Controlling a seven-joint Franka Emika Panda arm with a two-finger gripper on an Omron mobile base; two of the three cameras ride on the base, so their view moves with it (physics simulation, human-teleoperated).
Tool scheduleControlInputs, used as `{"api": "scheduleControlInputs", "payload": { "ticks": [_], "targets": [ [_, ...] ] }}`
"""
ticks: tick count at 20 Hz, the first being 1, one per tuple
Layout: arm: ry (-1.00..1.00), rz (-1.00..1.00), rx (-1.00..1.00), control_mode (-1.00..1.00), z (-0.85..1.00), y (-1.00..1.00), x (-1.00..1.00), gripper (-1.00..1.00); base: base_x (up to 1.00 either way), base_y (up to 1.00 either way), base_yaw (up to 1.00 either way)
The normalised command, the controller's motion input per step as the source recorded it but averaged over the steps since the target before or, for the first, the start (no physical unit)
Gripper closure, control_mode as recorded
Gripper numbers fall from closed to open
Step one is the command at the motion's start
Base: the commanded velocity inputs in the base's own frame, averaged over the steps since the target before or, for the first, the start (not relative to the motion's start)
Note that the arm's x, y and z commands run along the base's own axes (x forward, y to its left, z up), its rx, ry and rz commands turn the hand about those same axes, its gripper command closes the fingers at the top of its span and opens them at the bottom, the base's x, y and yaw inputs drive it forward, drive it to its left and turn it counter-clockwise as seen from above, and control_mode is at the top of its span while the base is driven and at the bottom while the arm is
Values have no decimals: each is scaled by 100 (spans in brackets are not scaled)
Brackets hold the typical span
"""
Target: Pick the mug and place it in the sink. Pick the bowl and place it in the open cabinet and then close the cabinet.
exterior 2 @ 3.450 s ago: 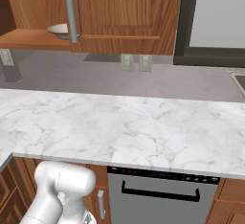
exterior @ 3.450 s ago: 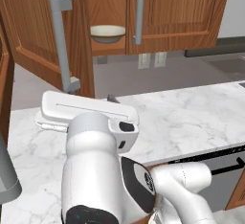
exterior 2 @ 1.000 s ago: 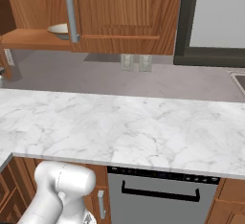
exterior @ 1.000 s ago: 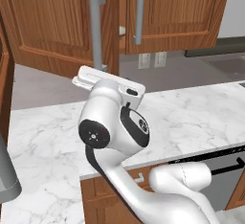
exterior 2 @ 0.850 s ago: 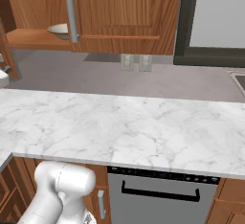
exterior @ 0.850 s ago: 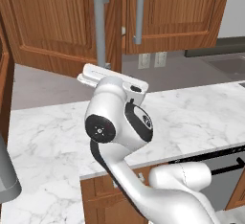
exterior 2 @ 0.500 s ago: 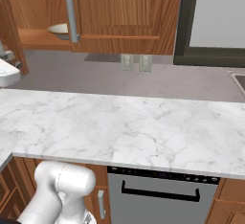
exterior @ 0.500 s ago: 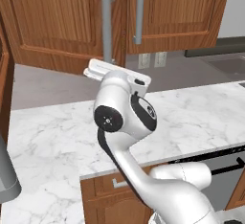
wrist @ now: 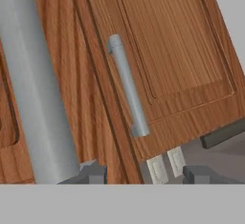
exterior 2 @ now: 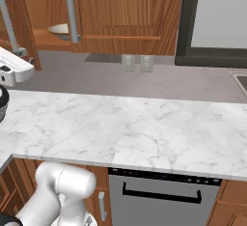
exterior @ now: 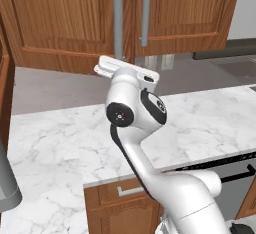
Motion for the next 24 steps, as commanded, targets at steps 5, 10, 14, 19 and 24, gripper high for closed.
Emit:
{"api": "scheduleControlInputs", "payload": {
  "ticks": [5,10,14,19,24],
  "targets": [
    [-3,2,0,-100,0,-11,51,-100,0,0,0],
    [-3,4,0,-100,-1,-13,49,-100,0,0,0],
    [0,6,0,-100,-6,-2,53,-100,0,0,0],
    [0,7,0,-100,-12,0,52,-100,0,0,0],
    [0,8,0,-100,-21,0,53,-100,0,0,0]
  ]
}}
